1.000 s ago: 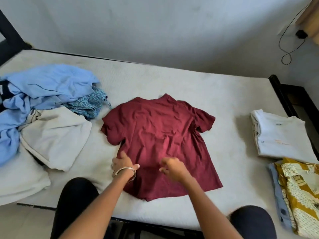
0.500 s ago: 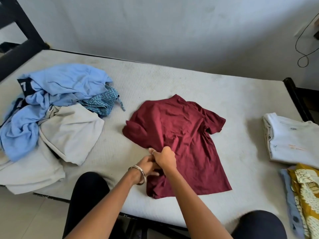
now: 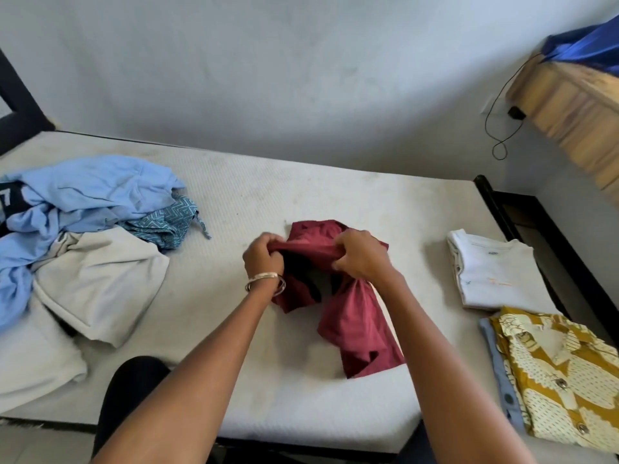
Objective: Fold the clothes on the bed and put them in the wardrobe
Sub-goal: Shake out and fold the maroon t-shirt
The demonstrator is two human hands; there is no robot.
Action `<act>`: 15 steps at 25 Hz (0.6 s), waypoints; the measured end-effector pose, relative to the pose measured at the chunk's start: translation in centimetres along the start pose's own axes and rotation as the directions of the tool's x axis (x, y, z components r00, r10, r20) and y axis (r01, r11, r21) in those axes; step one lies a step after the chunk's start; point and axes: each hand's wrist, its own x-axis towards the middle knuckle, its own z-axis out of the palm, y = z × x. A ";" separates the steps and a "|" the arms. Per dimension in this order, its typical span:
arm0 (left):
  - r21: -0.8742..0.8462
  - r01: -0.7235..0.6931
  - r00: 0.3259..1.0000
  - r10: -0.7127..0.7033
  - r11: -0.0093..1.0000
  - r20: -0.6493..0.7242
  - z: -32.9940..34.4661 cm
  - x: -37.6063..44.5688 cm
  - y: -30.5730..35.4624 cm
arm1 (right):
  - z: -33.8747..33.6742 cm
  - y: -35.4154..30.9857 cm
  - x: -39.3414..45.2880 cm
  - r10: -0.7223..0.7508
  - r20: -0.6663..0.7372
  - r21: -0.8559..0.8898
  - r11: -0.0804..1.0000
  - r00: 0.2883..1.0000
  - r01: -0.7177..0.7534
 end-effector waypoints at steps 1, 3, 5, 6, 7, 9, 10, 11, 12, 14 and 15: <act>-0.071 -0.036 0.998 0.032 0.997 -0.044 -0.4 0.9 1.6 | -1.0 0.5 0.0 0.049 -0.105 -0.118 0.991 0.993 -0.061; -0.058 -0.277 0.954 0.267 0.959 -0.139 -1.2 2.5 5.1 | -2.0 1.0 0.1 0.063 -0.395 -0.189 0.971 0.917 -0.148; 0.136 -0.577 0.784 0.593 0.806 -0.183 -2.6 3.8 8.1 | -2.5 1.7 -0.2 -0.010 -0.654 -0.173 0.975 0.757 -0.137; 0.272 -0.678 0.670 0.727 0.682 -0.152 -3.4 4.2 8.7 | -2.5 2.6 -0.3 -0.075 -0.735 -0.181 0.980 0.674 -0.088; 0.419 -0.741 0.551 0.831 0.526 -0.068 -4.4 4.5 8.2 | -2.3 3.7 -0.5 -0.131 -0.750 -0.196 0.980 0.648 -0.029; 0.593 -0.778 0.410 0.884 0.209 0.225 -5.7 4.1 5.0 | -2.1 5.3 -1.9 -0.195 -0.519 -0.208 0.973 0.832 0.098; 0.572 -0.805 0.450 0.789 0.157 0.418 -6.2 3.4 3.1 | -2.0 5.7 -2.8 -0.145 -0.245 -0.181 0.978 0.959 0.102; 0.524 -0.824 0.542 0.569 0.216 0.618 -6.7 2.3 1.5 | -1.5 6.1 -3.6 -0.037 0.112 -0.169 0.984 0.993 0.056; 0.505 -0.803 0.580 0.216 0.316 0.786 -7.0 1.0 0.1 | -0.5 6.4 -4.2 0.065 0.416 -0.161 0.987 0.907 0.003; 0.537 -0.731 0.366 -0.423 0.421 0.829 -7.4 -2.0 -1.1 | 1.8 6.6 -4.5 0.185 0.702 -0.220 0.975 0.688 -0.038; 0.578 -0.669 0.237 -0.603 0.466 0.761 -7.4 -3.4 -1.3 | 2.8 6.9 -4.2 0.241 0.745 -0.263 0.963 0.623 -0.059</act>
